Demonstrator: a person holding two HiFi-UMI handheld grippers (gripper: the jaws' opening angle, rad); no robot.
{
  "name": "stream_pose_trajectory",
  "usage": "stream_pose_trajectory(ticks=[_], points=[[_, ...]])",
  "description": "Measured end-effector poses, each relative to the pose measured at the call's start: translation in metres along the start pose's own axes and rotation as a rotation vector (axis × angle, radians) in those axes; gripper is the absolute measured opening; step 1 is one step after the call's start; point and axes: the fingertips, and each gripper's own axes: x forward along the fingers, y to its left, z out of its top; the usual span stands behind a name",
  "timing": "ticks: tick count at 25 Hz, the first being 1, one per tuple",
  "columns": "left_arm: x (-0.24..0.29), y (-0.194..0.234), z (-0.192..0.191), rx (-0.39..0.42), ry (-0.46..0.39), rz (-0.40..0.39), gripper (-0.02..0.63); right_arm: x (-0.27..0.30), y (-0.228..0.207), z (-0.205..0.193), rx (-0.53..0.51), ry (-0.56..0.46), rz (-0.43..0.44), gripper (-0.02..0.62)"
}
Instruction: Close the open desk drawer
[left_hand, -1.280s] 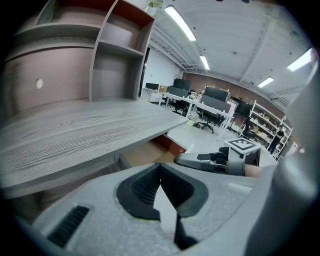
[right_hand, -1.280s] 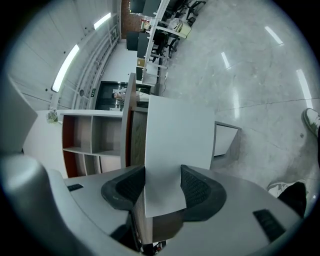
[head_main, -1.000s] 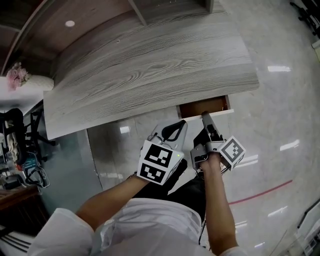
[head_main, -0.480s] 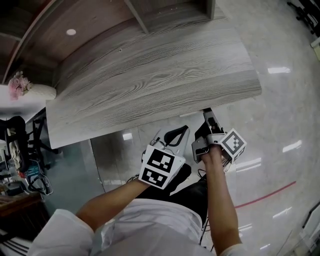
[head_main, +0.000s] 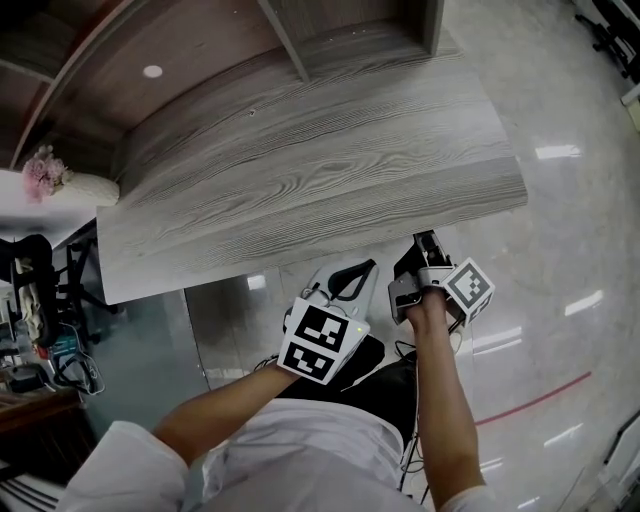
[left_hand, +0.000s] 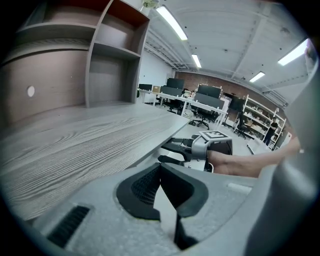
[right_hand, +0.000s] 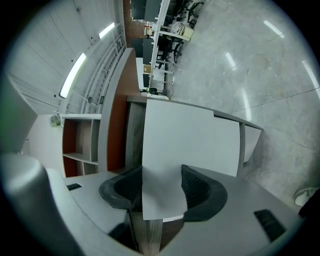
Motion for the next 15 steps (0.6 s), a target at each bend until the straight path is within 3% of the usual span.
stream_pose_trajectory(ticks=[10, 15], points=[[-0.012, 0.011, -0.003, -0.011, -0.011, 0.025, 0.003, 0.009, 0.002, 0.000, -0.003, -0.004, 0.024, 0.222], [-0.022, 0.009, 0.001, -0.044, -0.030, 0.045, 0.003, 0.002, 0.003, -0.001, -0.021, 0.042, 0.032, 0.221]])
